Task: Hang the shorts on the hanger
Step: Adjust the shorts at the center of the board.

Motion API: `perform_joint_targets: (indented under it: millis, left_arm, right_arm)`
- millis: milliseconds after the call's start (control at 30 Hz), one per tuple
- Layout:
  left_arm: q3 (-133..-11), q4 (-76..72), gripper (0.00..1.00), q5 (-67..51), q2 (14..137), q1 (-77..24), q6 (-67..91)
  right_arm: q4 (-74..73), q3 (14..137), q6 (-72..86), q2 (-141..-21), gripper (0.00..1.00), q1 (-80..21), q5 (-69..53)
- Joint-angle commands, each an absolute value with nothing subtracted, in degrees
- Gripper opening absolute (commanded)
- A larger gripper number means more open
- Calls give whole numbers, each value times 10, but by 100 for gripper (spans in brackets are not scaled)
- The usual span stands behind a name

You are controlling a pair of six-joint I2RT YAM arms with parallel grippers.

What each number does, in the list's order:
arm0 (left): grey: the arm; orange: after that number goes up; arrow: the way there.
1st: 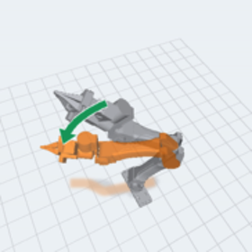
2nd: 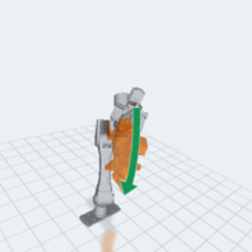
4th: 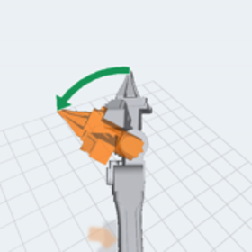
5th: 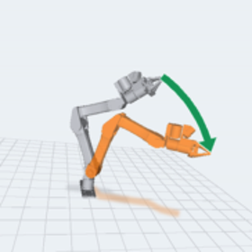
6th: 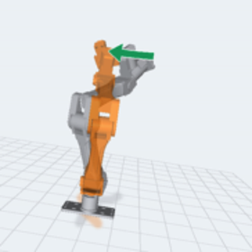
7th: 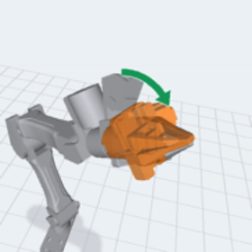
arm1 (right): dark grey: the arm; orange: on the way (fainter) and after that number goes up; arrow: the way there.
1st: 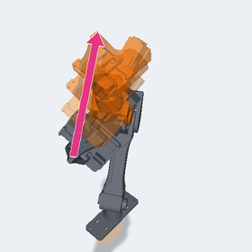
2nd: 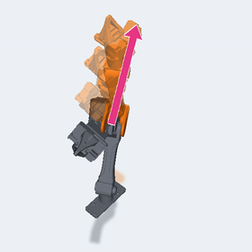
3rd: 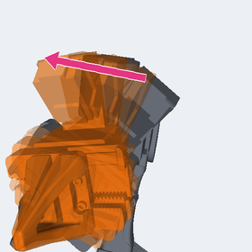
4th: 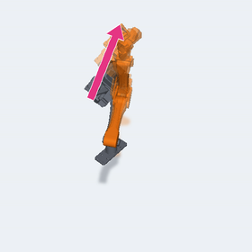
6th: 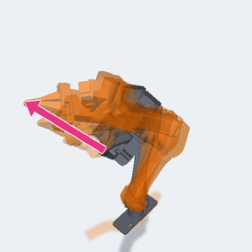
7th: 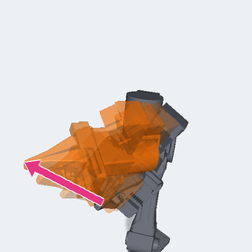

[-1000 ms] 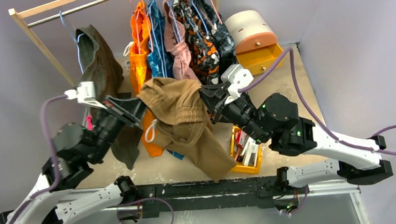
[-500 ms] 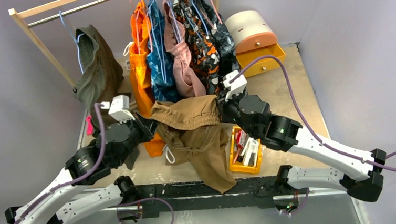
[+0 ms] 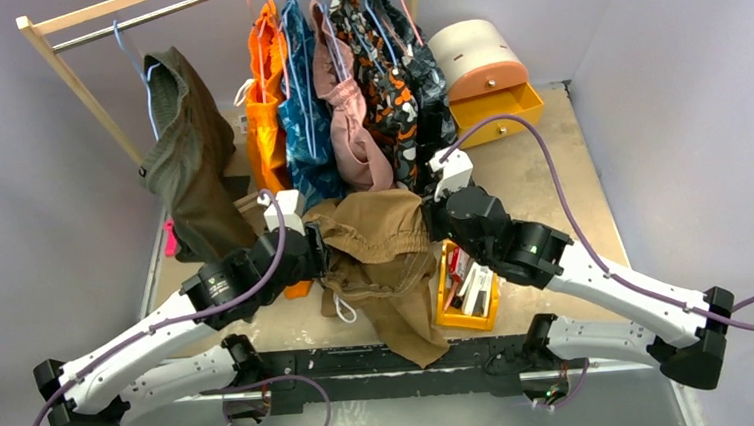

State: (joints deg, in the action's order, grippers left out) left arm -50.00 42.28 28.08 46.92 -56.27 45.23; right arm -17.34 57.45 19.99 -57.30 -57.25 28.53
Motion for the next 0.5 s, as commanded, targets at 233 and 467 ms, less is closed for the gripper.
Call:
perform_joint_targets:
  millis: [233, 467]
  left_arm:
    - [-560, 406, 68, 170, 484, -562, 320]
    - [-640, 434, 69, 156, 522, -561, 236]
  right_arm:
    - [-163, 578, 185, -592, 0, -536, 242]
    - [-152, 573, 169, -603, 0, -495, 198]
